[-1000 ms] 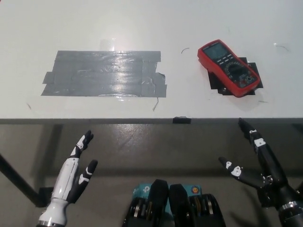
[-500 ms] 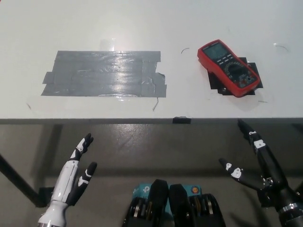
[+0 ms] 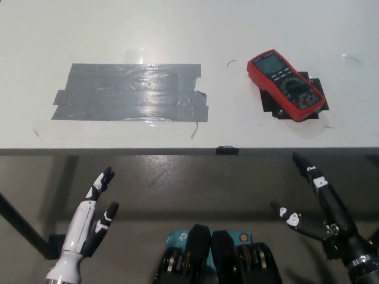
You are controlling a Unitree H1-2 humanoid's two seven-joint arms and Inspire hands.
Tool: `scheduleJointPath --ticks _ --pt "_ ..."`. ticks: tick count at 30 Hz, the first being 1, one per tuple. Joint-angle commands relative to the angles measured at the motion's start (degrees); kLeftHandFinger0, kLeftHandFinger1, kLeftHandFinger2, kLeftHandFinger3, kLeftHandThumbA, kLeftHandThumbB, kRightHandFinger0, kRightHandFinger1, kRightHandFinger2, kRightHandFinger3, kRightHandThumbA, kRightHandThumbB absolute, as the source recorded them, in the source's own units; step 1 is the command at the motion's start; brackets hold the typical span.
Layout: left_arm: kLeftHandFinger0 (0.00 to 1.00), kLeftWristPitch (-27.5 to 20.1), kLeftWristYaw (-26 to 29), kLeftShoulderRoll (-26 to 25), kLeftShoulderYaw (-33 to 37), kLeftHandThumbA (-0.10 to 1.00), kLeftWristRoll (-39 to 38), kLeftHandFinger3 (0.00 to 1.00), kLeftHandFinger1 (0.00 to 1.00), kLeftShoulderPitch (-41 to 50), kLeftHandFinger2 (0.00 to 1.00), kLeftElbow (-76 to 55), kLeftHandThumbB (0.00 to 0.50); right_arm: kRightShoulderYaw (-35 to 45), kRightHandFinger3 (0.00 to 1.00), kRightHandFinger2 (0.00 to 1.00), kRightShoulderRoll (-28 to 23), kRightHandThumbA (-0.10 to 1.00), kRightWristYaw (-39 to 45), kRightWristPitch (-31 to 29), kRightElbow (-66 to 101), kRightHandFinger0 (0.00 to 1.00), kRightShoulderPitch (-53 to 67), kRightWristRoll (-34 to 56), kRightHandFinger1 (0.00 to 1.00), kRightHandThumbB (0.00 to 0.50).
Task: The robot first picks the multimeter with right hand and then unfolds the black stand on the back of it using left hand
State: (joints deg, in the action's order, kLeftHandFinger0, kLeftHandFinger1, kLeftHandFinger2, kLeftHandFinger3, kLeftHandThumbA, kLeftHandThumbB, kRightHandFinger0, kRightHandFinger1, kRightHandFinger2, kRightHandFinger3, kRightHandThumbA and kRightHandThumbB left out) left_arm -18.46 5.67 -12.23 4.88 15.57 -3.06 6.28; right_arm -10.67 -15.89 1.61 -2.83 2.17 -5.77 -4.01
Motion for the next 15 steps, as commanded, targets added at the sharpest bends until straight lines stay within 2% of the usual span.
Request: scheduleJointPath --ticks 1,5,8,10,11,13,14,15 --pt "1.00 -0.20 -1.41 -0.87 -0.85 1.00 -1.27 1.00 1.00 -0.22 1.00 -0.99 0.232 1.11 1.00 1.00 0.54 0.73 1.65 0.97 1.52 1.00 -1.41 -0.08 1.00 0.404" --pt "1.00 0.11 -1.58 -0.63 -0.92 1.00 -1.35 1.00 1.00 -0.19 1.00 -1.02 0.234 1.27 1.00 1.00 0.53 0.70 2.08 0.98 1.35 1.00 -1.38 -0.15 1.00 0.391" --pt "1.00 1.59 -1.36 -0.72 -1.03 0.99 0.12 1.00 1.00 -0.20 1.00 -1.43 0.174 1.21 1.00 1.00 0.59 0.68 2.57 0.93 1.01 1.00 -1.58 -0.22 1.00 0.381" --pt "1.00 3.28 -1.97 -0.97 -0.74 0.66 0.89 1.00 1.00 -0.70 1.00 -1.41 0.116 1.38 1.00 1.00 0.70 0.66 2.42 1.14 0.95 1.00 -1.56 -0.48 1.00 0.385" --pt "1.00 5.16 -3.24 -1.34 -0.42 0.52 0.69 1.00 1.00 -0.73 1.00 -1.94 0.104 1.45 1.00 1.00 0.89 0.64 2.03 1.14 0.94 1.00 -1.51 -0.95 1.00 0.385" --pt "1.00 8.30 -6.82 -2.84 0.70 0.35 0.05 1.00 1.00 -1.11 1.00 -2.69 0.059 1.70 1.00 1.00 1.53 0.60 1.26 0.74 0.59 1.00 -1.66 -1.56 1.00 0.367" --pt "0.92 11.45 -10.38 -4.46 2.13 0.35 0.18 1.00 0.94 -1.53 1.00 -3.22 0.044 1.91 1.00 1.00 1.91 0.54 0.95 0.79 0.42 1.00 -1.72 -1.81 1.00 0.360" --pt "0.91 15.29 -14.35 -6.54 4.20 0.42 2.15 1.00 0.93 -2.12 1.00 -3.99 0.049 1.97 1.00 1.00 2.07 0.46 1.10 1.29 0.32 1.00 -1.85 -1.70 1.00 0.316"
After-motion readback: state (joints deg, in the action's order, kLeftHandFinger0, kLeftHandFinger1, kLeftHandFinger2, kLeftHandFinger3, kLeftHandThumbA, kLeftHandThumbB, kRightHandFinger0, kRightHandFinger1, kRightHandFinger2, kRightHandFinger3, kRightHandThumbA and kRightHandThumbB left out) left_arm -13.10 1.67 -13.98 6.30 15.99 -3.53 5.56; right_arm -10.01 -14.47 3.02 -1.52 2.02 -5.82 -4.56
